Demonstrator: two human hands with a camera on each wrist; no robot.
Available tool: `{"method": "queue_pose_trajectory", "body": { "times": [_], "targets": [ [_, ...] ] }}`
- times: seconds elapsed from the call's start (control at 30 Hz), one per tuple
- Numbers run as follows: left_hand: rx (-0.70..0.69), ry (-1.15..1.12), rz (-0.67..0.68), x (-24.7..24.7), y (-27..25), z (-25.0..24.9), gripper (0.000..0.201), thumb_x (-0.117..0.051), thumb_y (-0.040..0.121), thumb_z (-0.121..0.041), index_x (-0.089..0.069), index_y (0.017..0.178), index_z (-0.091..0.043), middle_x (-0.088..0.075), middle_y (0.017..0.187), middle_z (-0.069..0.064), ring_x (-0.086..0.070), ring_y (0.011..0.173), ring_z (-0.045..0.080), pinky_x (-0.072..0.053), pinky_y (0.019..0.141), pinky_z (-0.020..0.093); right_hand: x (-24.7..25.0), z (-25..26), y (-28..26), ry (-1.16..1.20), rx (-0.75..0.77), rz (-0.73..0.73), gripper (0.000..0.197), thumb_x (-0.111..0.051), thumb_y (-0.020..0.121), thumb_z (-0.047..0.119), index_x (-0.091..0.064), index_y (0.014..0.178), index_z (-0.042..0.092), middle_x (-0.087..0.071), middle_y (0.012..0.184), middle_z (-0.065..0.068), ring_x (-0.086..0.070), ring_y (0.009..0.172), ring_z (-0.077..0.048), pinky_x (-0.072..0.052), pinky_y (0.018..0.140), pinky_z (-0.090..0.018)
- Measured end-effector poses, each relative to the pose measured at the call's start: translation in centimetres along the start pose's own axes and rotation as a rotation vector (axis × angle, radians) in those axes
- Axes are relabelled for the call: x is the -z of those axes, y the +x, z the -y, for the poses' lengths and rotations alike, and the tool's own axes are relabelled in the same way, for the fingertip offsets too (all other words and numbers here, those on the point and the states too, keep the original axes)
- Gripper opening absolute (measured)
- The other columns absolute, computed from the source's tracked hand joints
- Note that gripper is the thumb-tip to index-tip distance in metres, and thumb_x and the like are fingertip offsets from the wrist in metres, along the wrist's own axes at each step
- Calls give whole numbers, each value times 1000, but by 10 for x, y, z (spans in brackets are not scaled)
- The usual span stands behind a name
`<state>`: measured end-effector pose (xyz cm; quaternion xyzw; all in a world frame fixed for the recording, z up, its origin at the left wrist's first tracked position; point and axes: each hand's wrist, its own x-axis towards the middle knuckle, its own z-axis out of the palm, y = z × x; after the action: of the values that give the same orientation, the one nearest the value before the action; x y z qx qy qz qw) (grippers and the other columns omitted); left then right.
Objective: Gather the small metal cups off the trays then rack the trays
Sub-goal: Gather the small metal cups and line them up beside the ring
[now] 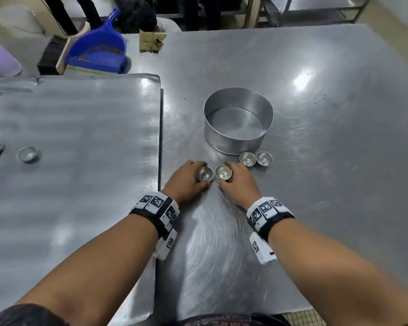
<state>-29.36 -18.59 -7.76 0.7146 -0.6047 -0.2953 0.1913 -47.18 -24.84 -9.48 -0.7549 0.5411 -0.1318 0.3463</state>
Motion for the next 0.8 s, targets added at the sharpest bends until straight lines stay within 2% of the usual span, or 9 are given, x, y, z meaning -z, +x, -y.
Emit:
{"method": "queue_pose_trajectory", "body": {
  "times": [0.1, 0.2, 0.33, 0.53, 0.7, 0.8],
  "targets": [
    [31, -60, -36, 1, 1, 3, 75, -75, 84, -44, -41, 147, -22, -57, 123, 5, -58, 106, 21, -45, 91, 33, 1, 2, 1, 24, 18, -20, 69, -76, 81, 31, -49, 143, 18, -48, 137, -5, -52, 123, -22, -37, 101, -27],
    [33, -79, -38, 5, 2, 6, 80, -79, 80, -45, -42, 146, -20, -56, 124, 5, -57, 98, 15, -45, 86, 28, 3, 2, 0, -28, 38, -51, 69, -76, 80, 39, -50, 141, 21, -47, 135, -2, -54, 120, -22, -42, 101, -32],
    [25, -13, -41, 7, 5, 10, 68, -78, 81, -45, -51, 137, -17, -56, 127, 3, -55, 101, 12, -46, 88, 27, 9, 3, 3, -147, 34, -76, 68, -73, 78, 51, -53, 137, 23, -49, 134, 1, -57, 116, -23, -47, 95, -35],
    [0, 3, -61, 3, 14, 5, 47, -75, 81, -48, -64, 114, -17, -59, 106, 1, -58, 88, 15, -46, 77, 31, 12, 6, 12, -231, 32, -26, 60, -67, 83, 49, -54, 136, 23, -51, 137, 2, -56, 118, -23, -47, 93, -37],
    [-16, 11, -62, 3, 26, 0, 40, -73, 83, -41, -64, 114, -17, -59, 104, 2, -59, 90, 19, -42, 75, 29, 18, 5, 20, -250, 14, -41, 54, -66, 84, 46, -58, 132, 23, -54, 133, 1, -57, 116, -25, -48, 92, -38],
    [-19, 10, -67, 4, 31, -2, 37, -73, 84, -39, -64, 111, -15, -60, 104, 4, -59, 90, 20, -44, 76, 31, 21, 4, 25, -266, 1, -40, 52, -65, 85, 44, -58, 131, 21, -55, 134, -1, -56, 117, -25, -47, 92, -37]
  ]
}}
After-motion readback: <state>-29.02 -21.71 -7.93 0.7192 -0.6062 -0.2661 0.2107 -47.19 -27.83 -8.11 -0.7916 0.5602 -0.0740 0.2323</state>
